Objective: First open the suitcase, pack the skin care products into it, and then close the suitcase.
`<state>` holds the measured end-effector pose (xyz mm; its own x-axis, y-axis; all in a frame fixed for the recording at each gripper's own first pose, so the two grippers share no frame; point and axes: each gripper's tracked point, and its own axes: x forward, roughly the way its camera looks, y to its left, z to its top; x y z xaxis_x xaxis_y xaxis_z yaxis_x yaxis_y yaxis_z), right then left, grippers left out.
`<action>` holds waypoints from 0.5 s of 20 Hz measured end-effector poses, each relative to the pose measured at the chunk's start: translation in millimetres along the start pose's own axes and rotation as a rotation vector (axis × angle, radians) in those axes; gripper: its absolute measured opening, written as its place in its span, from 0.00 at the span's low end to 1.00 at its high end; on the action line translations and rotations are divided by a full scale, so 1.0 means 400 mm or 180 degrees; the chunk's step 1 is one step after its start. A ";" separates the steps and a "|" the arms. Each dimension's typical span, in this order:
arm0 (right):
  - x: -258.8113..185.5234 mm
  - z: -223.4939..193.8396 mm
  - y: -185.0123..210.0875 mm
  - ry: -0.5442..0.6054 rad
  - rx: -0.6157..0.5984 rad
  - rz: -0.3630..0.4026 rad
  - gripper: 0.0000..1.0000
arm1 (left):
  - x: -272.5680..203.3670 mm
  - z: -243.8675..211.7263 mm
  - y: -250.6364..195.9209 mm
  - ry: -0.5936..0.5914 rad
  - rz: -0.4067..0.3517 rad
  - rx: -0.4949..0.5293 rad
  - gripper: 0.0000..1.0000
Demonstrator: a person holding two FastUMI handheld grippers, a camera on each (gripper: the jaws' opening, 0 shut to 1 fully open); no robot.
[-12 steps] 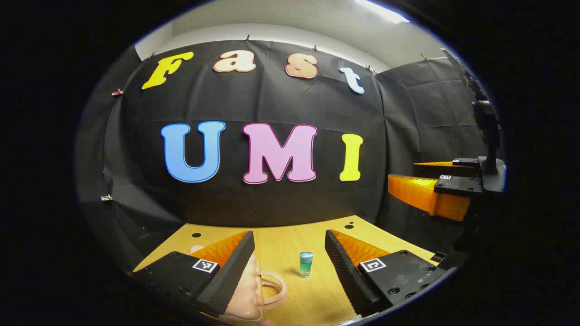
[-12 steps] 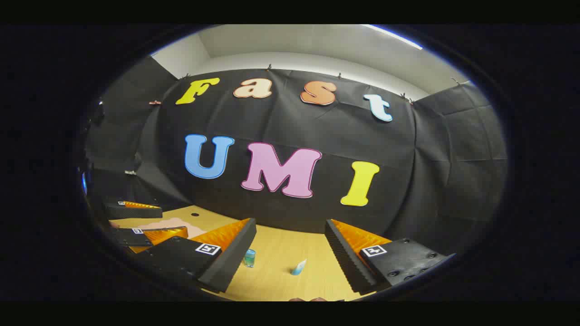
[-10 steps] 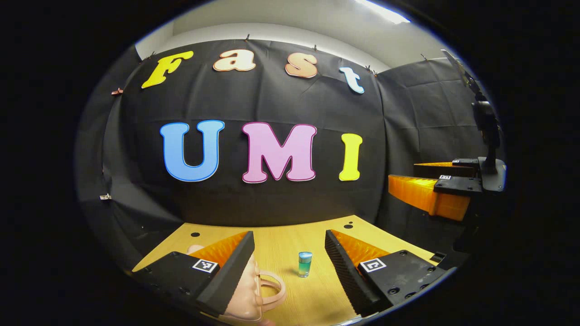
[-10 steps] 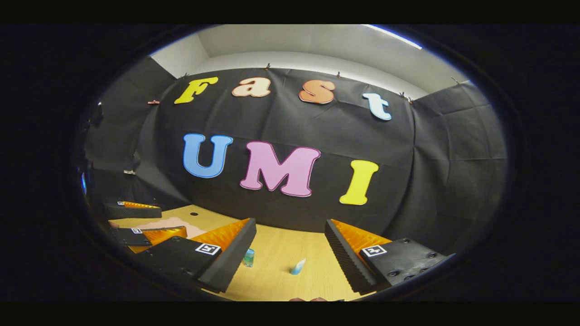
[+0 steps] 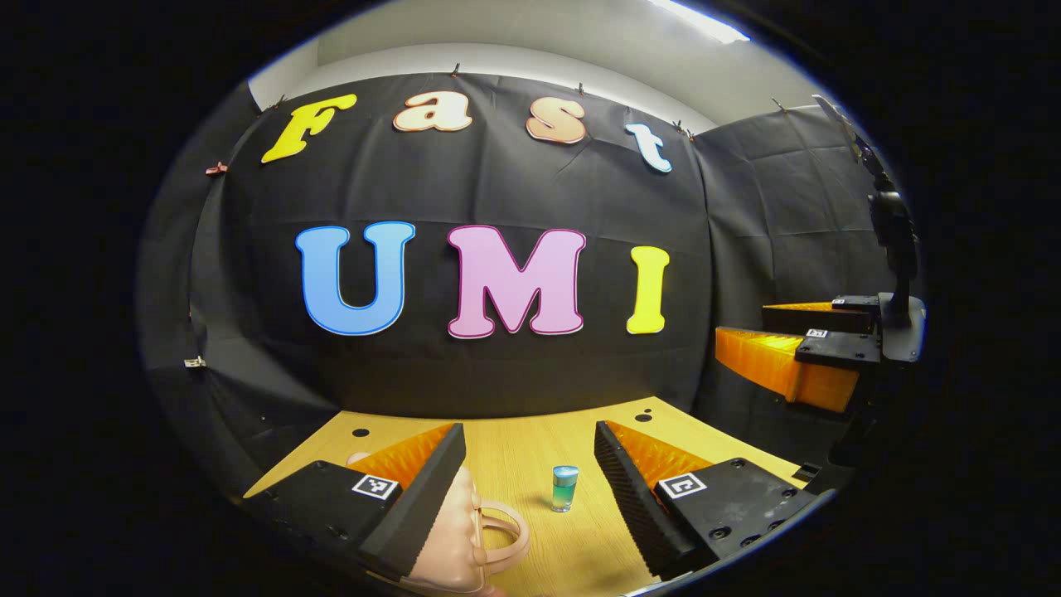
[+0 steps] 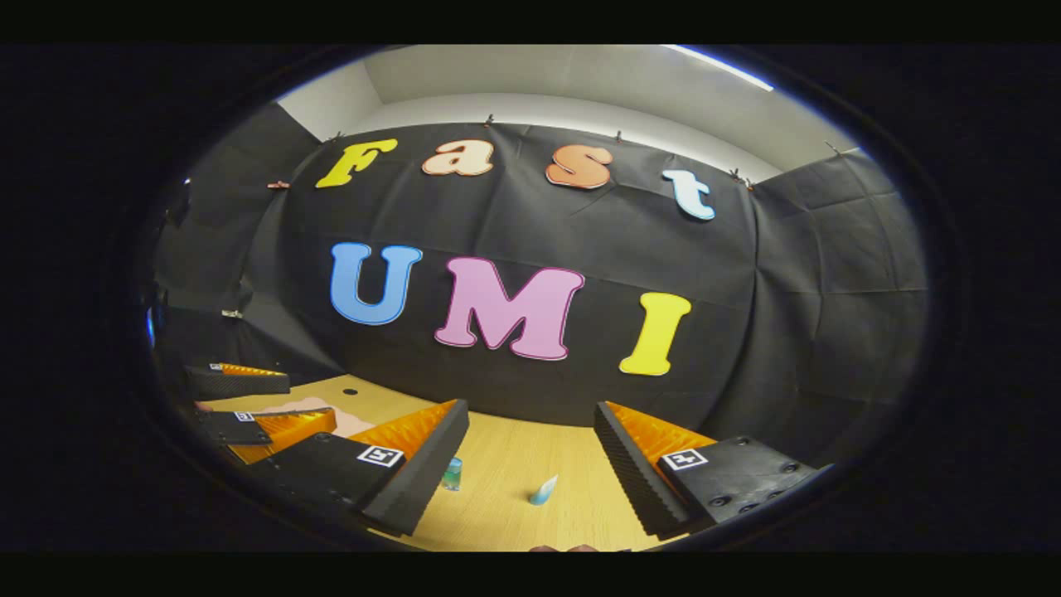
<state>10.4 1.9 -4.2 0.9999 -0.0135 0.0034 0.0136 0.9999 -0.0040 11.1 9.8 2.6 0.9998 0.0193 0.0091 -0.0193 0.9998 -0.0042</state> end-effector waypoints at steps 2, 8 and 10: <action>0.008 0.004 0.000 -0.0014 -0.0002 -0.0008 0.96 | 0.007 -0.001 0.002 0.0006 -0.0006 -0.0022 0.98; 0.021 0.003 -0.007 -0.0008 -0.0035 -0.0036 0.96 | 0.025 -0.024 -0.012 0.0087 -0.0079 -0.0012 0.98; 0.021 0.002 -0.009 -0.0018 -0.0041 -0.0038 0.96 | 0.035 -0.039 -0.016 0.0100 -0.0112 0.0009 0.98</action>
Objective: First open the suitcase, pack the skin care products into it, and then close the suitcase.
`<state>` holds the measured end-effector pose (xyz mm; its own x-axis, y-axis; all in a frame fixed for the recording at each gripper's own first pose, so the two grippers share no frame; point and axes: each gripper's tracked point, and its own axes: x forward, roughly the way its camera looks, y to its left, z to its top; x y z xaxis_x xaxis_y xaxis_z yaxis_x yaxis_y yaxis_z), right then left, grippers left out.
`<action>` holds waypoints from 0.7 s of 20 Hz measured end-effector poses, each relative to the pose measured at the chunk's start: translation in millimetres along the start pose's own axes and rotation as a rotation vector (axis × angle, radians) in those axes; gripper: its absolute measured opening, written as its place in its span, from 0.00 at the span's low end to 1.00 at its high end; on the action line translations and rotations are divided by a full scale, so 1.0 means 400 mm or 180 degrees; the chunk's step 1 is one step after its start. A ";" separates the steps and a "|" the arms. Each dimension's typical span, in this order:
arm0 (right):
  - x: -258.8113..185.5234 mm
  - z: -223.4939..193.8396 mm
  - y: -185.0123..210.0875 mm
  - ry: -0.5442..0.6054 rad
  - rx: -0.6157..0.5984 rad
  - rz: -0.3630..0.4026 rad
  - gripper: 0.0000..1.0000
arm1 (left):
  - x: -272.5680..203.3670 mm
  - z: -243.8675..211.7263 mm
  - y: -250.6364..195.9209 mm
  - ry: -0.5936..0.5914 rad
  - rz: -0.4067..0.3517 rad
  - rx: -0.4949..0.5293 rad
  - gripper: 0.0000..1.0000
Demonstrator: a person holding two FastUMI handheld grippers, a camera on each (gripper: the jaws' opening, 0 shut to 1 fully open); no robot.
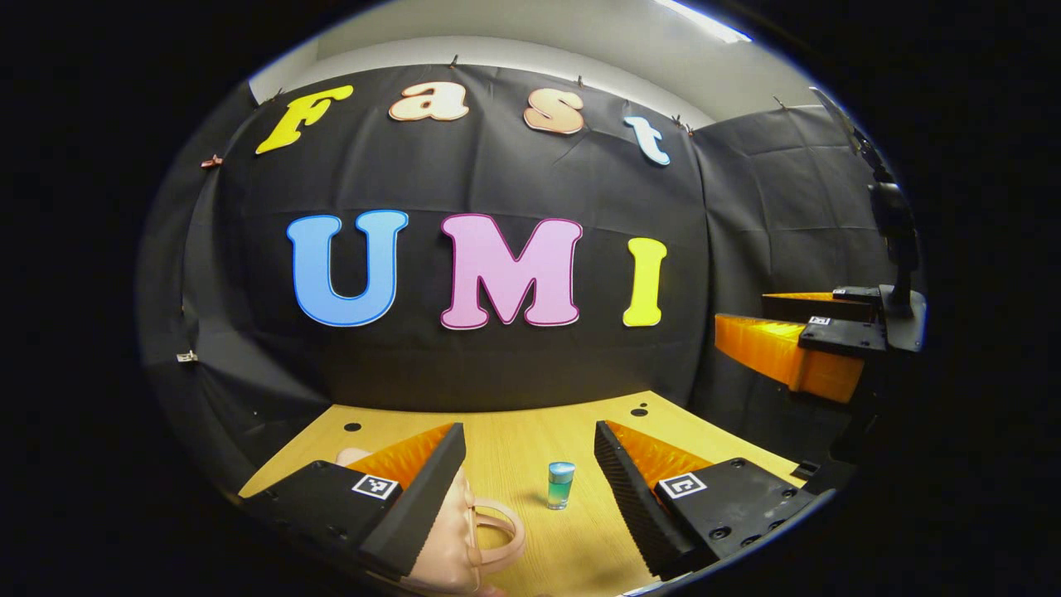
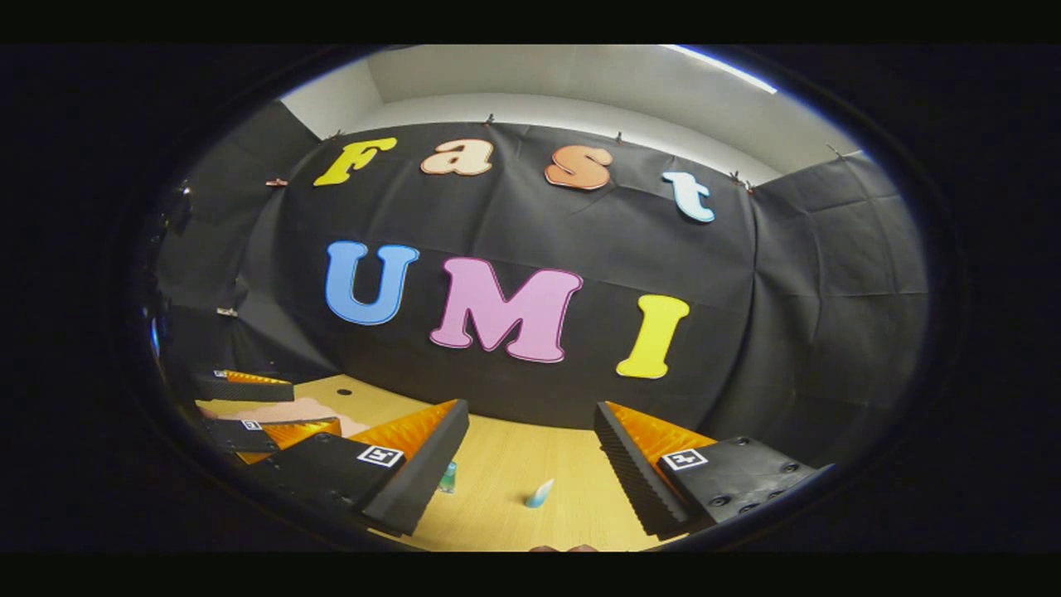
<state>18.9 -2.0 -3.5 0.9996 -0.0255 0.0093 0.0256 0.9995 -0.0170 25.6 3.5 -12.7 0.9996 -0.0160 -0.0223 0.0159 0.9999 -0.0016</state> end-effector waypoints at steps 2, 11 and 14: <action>0.005 -0.009 0.000 0.0017 0.0011 0.0026 0.96 | 0.020 -0.033 -0.005 0.0037 -0.0050 0.0060 0.98; 0.064 -0.109 -0.083 0.0147 0.0046 0.0209 0.96 | 0.121 -0.278 -0.028 0.0907 0.0115 -0.0081 0.98; 0.109 -0.159 -0.116 0.0281 0.0165 0.0281 0.96 | 0.159 -0.400 -0.029 0.1440 0.0240 -0.0212 0.98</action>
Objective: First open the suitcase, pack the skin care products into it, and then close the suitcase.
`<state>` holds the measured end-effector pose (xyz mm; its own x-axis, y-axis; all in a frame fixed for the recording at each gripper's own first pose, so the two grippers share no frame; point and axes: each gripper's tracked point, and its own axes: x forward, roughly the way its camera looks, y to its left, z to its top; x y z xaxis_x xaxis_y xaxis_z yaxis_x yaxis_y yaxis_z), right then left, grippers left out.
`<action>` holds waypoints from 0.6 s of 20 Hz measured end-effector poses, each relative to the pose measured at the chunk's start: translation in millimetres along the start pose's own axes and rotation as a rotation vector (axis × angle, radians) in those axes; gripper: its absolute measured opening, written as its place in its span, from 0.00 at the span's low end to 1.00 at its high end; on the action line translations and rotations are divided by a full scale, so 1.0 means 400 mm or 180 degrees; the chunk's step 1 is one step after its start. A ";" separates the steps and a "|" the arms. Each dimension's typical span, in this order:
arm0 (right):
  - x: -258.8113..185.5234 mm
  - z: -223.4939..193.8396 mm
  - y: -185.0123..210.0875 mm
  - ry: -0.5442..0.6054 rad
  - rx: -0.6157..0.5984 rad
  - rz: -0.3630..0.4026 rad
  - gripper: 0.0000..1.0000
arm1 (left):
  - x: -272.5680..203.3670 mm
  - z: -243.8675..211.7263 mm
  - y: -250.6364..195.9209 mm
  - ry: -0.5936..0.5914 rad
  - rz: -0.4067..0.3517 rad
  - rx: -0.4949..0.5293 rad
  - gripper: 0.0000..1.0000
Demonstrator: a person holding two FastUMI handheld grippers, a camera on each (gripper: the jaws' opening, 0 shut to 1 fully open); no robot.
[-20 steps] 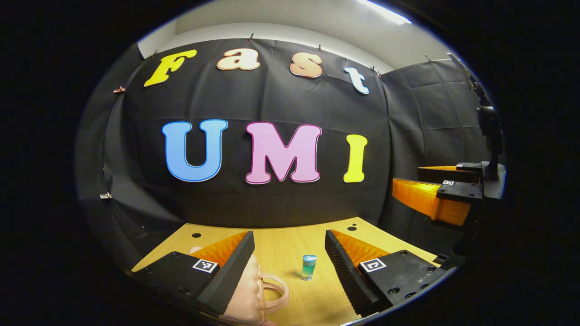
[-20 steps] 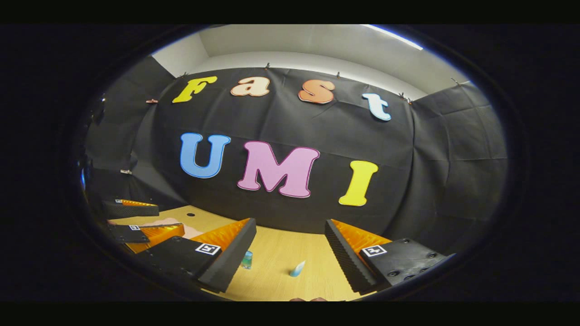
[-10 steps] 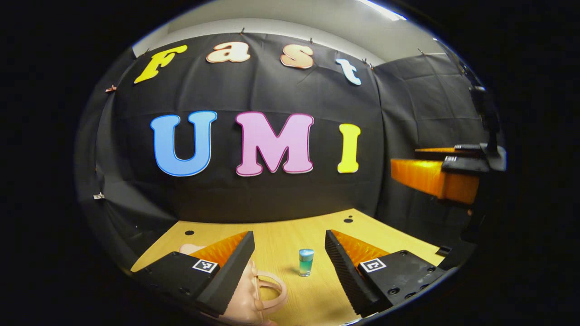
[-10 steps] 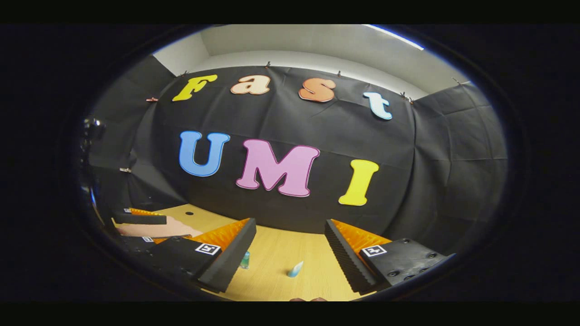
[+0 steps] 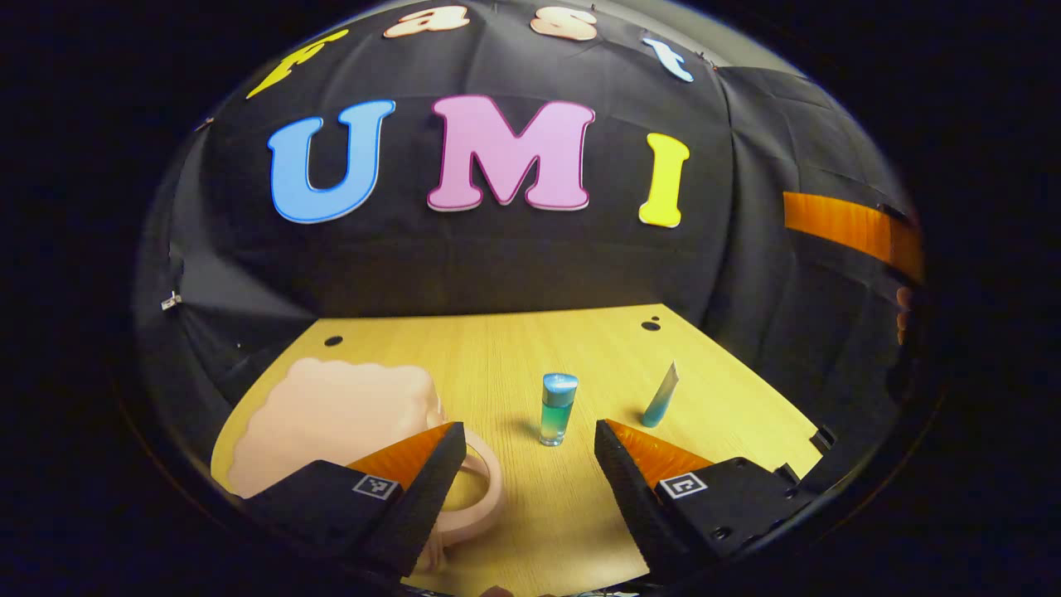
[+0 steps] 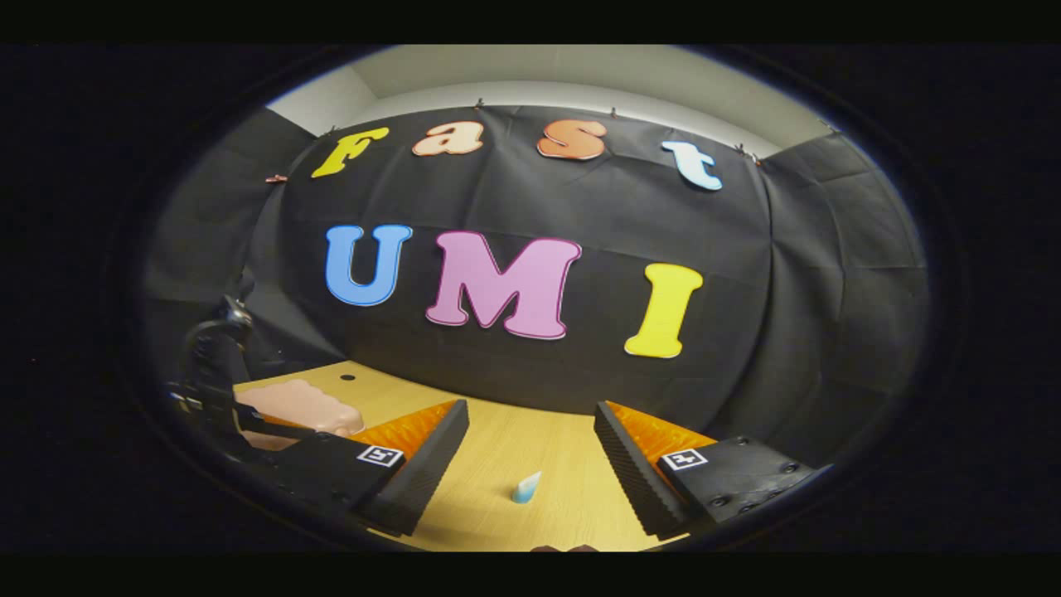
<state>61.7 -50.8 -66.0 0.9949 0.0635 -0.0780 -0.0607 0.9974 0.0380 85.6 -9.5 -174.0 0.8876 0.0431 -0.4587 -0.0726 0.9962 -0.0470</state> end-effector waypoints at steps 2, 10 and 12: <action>0.024 -0.017 -0.024 0.0009 0.0022 0.0053 0.96 | 0.051 -0.047 0.020 0.0300 0.0134 -0.0158 0.98; 0.087 -0.122 -0.124 0.0277 0.0001 0.0172 0.96 | 0.215 -0.171 0.062 0.0950 0.0429 -0.0325 0.94; 0.101 -0.123 -0.148 0.0279 0.0020 0.0140 0.97 | 0.237 -0.202 0.068 0.1135 0.0438 -0.0437 0.96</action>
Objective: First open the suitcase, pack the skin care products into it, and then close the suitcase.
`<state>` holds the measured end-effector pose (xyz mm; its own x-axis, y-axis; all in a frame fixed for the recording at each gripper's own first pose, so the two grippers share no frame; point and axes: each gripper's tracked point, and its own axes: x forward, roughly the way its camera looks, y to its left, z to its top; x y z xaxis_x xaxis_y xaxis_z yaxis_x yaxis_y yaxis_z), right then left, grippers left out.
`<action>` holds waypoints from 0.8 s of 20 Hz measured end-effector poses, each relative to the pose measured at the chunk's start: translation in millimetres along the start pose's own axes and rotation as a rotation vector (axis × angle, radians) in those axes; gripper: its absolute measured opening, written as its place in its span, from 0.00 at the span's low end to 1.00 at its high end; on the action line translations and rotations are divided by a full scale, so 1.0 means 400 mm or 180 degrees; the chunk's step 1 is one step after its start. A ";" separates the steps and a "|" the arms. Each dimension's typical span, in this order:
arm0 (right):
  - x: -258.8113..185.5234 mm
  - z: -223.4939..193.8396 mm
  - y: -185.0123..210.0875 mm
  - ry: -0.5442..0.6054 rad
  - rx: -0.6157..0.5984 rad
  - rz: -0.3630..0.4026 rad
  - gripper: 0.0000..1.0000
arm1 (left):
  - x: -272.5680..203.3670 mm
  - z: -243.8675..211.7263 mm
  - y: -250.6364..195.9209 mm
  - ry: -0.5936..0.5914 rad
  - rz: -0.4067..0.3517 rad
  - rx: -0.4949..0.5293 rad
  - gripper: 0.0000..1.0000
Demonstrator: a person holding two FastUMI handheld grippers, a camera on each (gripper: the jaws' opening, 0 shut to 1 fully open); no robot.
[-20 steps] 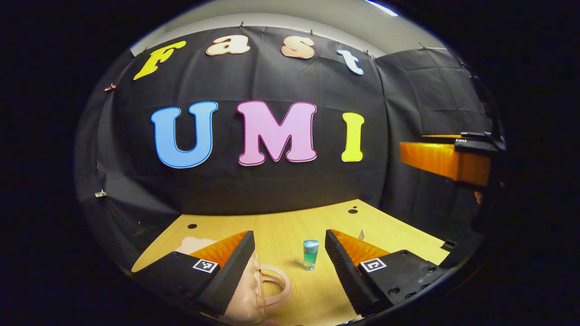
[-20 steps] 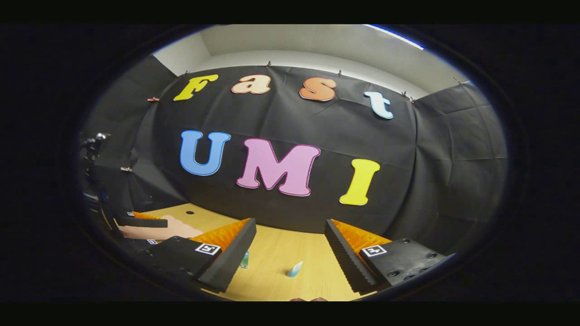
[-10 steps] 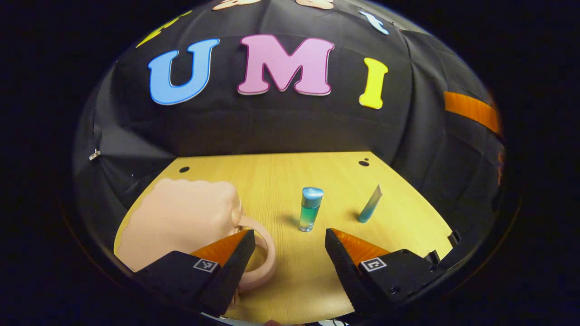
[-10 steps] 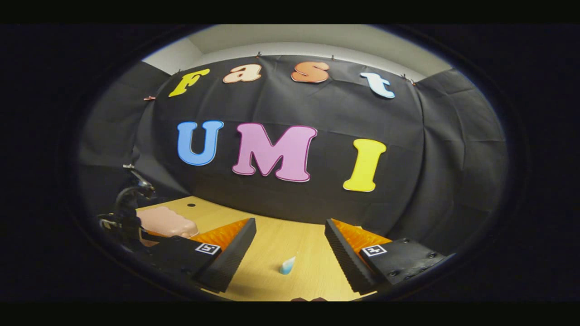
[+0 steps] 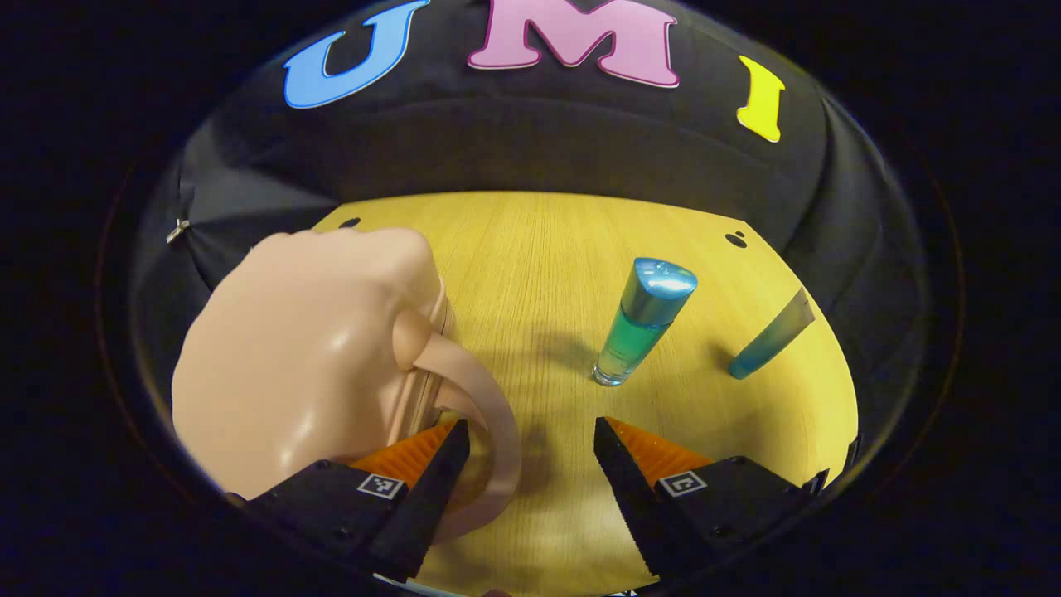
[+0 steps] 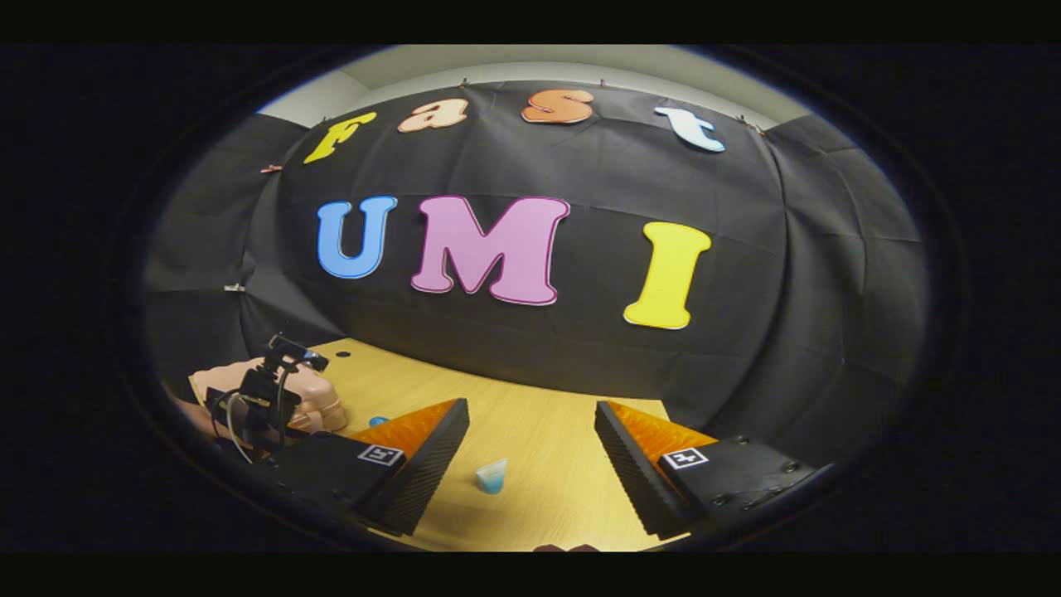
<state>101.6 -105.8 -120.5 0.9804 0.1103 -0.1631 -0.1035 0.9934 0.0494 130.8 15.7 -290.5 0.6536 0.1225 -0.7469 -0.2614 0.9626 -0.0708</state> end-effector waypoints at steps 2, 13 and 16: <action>0.008 -0.006 -0.019 -0.0001 0.0009 -0.0029 0.96 | 0.004 0.003 0.010 0.0045 0.0001 -0.0049 0.82; 0.060 -0.028 0.012 0.0049 0.0108 0.0160 0.96 | -0.163 0.165 0.049 -0.0108 -0.0165 -0.0114 0.14; 0.081 -0.031 0.037 0.0064 0.0122 0.0282 0.97 | -0.249 0.241 0.095 -0.0156 -0.0131 0.0019 0.13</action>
<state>129.9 -87.3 -137.4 0.9641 0.1987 -0.1761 -0.1829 0.9778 0.1022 124.3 63.2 -155.3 0.6977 0.0945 -0.7101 -0.2294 0.9685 -0.0966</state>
